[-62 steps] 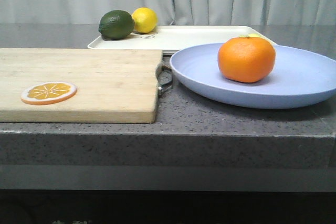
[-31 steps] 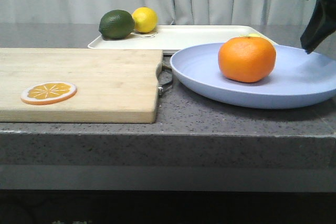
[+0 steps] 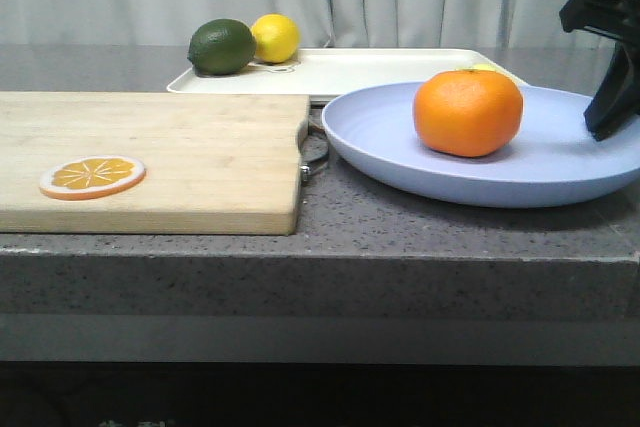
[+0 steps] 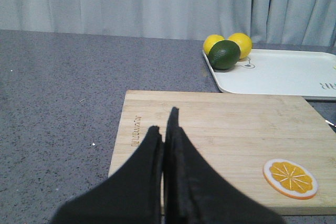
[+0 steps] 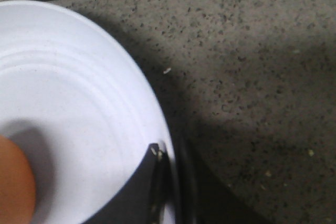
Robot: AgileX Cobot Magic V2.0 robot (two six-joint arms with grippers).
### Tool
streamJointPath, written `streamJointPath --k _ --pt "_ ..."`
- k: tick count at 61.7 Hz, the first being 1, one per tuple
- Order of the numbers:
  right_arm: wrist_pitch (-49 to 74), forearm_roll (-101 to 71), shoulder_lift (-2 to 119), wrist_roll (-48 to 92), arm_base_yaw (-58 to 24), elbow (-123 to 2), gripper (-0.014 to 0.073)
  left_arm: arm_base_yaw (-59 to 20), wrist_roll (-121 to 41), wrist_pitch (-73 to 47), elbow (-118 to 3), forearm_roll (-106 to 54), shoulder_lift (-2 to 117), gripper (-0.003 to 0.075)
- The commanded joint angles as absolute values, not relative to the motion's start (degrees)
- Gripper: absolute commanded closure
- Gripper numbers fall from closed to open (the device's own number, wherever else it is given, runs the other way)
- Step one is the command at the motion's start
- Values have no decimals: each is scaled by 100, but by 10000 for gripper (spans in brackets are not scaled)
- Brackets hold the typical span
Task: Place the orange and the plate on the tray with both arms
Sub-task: 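Grip the rim of the blue plate with the right gripper, then lift the plate with the orange and carry it onto the white tray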
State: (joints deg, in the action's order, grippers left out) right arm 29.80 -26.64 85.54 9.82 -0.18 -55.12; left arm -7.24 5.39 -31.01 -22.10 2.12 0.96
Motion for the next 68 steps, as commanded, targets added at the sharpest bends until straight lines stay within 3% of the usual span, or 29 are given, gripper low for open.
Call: streamJointPath --k 1,24,40,54,68 --pt "3158 -2831 8405 1044 43 -5840 660 -710 593 -2618 -2360 171 175 738" --pt "4817 -3307 8405 1089 403 -7136 659 -710 593 -2618 -2360 171 175 738" --pt "5178 -3431 8695 1095 397 -8125 659 -710 593 -2618 -2360 171 175 738" --pt "5510 -3431 9843 1002 390 -9847 654 -710 593 -2618 -2360 171 175 738" --pt "5888 -3420 11595 296 300 -12399 654 -710 593 -2618 -2360 171 175 738"
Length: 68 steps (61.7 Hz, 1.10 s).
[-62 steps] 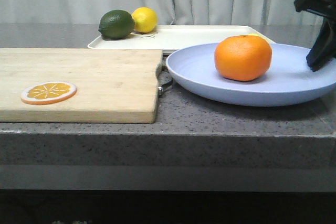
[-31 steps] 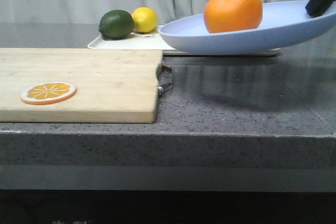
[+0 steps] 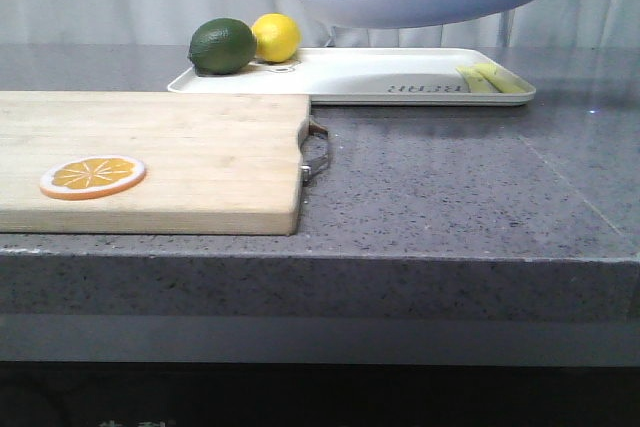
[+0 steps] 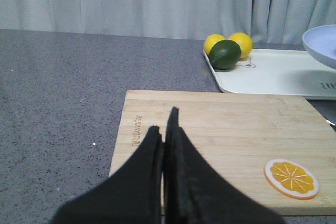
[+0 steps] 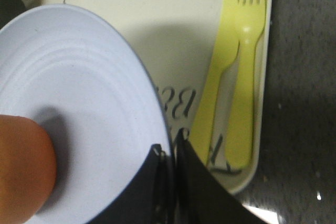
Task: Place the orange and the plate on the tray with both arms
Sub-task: 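Lift the plate with the orange and carry it onto the white tray, then release the plate rim and raise the right gripper away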
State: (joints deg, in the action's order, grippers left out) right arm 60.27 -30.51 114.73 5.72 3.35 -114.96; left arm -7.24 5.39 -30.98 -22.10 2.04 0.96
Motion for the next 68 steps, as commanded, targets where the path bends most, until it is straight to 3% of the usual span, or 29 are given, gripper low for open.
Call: streamJointPath --k 1,18,35,42,52,58,62,68 --pt "5893 -3413 11752 255 270 -12627 654 -710 593 -2618 -2360 171 175 738" --pt "6057 -3035 13557 -337 -139 -15085 654 -710 593 -2618 -2360 171 175 738" --pt "5952 -2652 14058 -364 -290 -15453 640 -710 593 -2618 -2360 171 175 738" --pt "5951 -2630 14058 -364 -290 -15453 543 -710 593 -2618 -2360 171 175 738" --pt "6188 -2623 13970 -364 -284 -15460 251 -710 593 -2618 -2360 171 175 738" --pt "6321 -2474 13818 -364 -272 -15511 155 -710 593 -2618 -2360 171 175 738" --pt "6458 -2217 13676 -364 -272 -15592 184 -710 593 -2618 -2360 171 175 738" --pt "6737 -1816 13432 -461 -272 -15717 337 -710 593 -2618 -2360 171 175 738"
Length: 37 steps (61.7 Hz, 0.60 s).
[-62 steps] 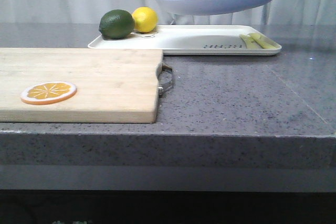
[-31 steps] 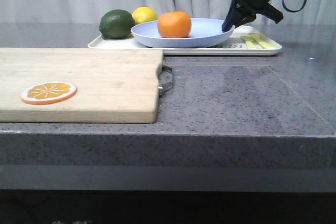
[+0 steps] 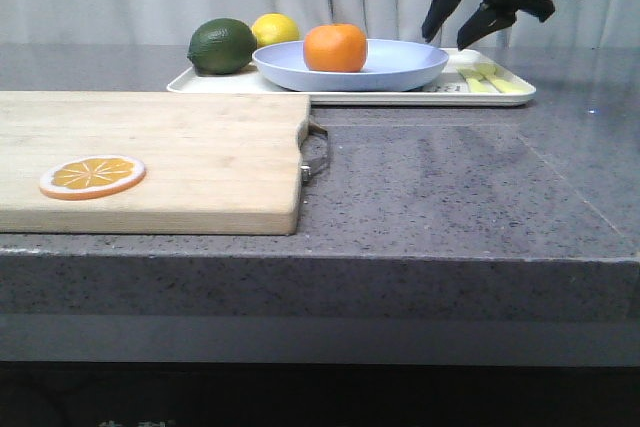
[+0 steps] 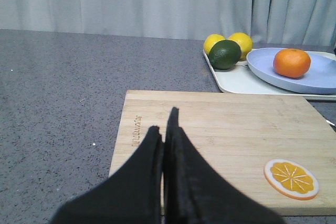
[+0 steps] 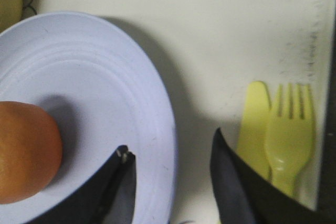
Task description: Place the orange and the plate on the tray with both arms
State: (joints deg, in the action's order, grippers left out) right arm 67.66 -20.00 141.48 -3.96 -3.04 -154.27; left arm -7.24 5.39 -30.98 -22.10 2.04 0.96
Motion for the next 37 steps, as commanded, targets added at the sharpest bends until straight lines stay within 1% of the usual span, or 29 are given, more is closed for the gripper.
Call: streamJointPath --k 1,6,14,18,28,33,37 --pt "6803 -1744 13374 -507 -272 -15720 377 -710 593 -2618 -2360 171 175 738" --pt "7041 -1532 13174 -569 -272 -15739 504 -710 593 -2618 -2360 171 175 738" --pt "7512 -1422 12964 -569 -272 -15749 666 -710 593 -2618 -2360 171 175 738" --pt "7663 -1342 12877 -569 -272 -15746 651 -710 593 -2618 -2360 171 175 738" --pt "7678 -1193 12489 -429 -343 -15604 654 -710 593 -2618 -2360 171 175 738" --pt "7678 -1063 12126 -311 -442 -15097 654 -710 593 -2618 -2360 171 175 738" --pt "7673 -989 11723 -222 -569 -14453 654 -710 593 -2618 -2360 171 175 738"
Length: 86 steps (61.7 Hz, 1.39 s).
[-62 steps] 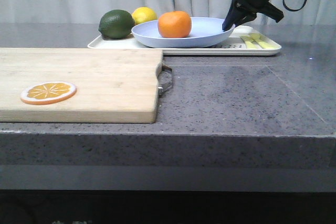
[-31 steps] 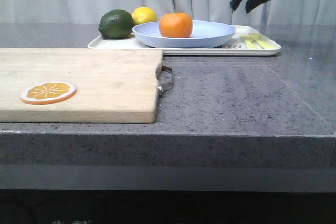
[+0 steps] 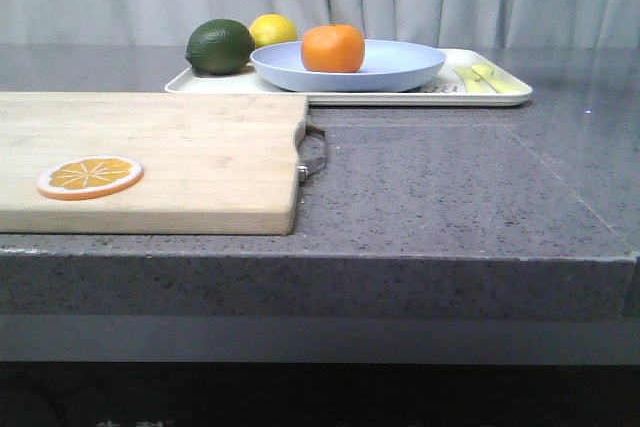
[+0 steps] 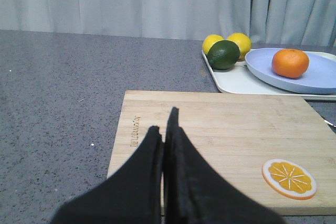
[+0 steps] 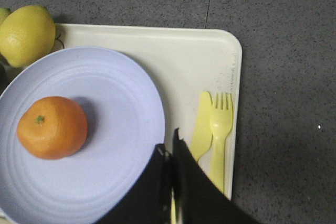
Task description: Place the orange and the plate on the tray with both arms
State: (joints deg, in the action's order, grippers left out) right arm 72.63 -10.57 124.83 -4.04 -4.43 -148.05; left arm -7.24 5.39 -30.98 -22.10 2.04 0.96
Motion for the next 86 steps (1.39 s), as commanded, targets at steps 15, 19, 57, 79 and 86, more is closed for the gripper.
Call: streamJointPath --k 15,19,57,79,86 --pt "7657 388 10232 0 -1105 -11709 654 -710 593 -2618 -2360 171 175 738" --pt "7657 544 9925 0 -1111 -11172 654 -710 593 -2618 -2360 171 175 738" --pt "7182 643 7098 0 85 -7116 654 -710 593 -2618 -2360 171 175 738" --pt "5363 584 4694 0 112 -5093 654 -710 593 -2618 -2360 171 175 738" --pt "4813 584 3857 0 112 -4401 654 -710 593 -2618 -2360 171 175 738"
